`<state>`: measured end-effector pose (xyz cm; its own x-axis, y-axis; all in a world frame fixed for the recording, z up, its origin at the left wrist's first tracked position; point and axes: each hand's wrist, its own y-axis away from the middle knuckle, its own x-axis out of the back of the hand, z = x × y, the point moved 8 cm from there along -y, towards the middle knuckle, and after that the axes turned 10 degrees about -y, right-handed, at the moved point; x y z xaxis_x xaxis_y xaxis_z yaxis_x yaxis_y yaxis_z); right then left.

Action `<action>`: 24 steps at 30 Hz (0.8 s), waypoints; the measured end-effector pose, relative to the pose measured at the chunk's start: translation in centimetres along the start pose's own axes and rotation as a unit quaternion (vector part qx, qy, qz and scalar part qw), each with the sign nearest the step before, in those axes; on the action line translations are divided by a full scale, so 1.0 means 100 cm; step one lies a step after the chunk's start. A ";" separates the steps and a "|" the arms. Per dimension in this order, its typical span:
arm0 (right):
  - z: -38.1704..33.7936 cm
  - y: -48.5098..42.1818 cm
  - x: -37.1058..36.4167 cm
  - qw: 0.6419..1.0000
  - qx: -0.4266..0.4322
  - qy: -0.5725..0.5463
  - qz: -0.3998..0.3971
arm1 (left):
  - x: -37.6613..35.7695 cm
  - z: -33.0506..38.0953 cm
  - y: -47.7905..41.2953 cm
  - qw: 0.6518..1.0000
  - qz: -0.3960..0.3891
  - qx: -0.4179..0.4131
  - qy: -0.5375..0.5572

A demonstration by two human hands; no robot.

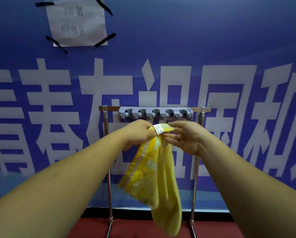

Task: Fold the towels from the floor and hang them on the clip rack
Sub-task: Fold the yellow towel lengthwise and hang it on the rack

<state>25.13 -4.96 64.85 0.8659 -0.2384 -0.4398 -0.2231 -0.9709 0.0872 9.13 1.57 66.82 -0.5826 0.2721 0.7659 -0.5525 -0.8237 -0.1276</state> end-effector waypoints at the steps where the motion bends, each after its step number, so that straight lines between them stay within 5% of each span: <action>1: 0.003 0.001 -0.002 1.000 -0.002 0.017 -0.017 | -0.003 0.003 0.001 0.999 -0.008 0.004 0.033; 5: 0.003 0.002 -0.009 0.995 0.039 0.084 -0.045 | -0.018 0.009 0.006 0.996 -0.062 0.020 0.061; 10: -0.002 0.008 -0.018 0.986 0.055 0.136 -0.075 | -0.031 0.010 0.029 0.969 -0.246 0.013 0.008; 13: 0.001 0.007 -0.024 0.982 0.041 0.152 -0.102 | -0.007 0.005 0.026 0.984 -0.164 0.025 -0.059; 16: 0.003 0.009 -0.033 0.973 0.028 0.182 -0.140 | 0.008 0.008 0.023 0.995 -0.102 -0.005 -0.015; 24: 0.001 0.019 -0.045 0.957 0.023 0.227 -0.178 | 0.002 0.011 0.030 0.971 -0.179 -0.016 0.156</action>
<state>20.80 -5.72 66.93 0.9936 0.1127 0.0001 0.1126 -0.9929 -0.0397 8.03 -1.36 67.27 -0.4990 0.6795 0.5379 -0.7682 -0.6341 0.0883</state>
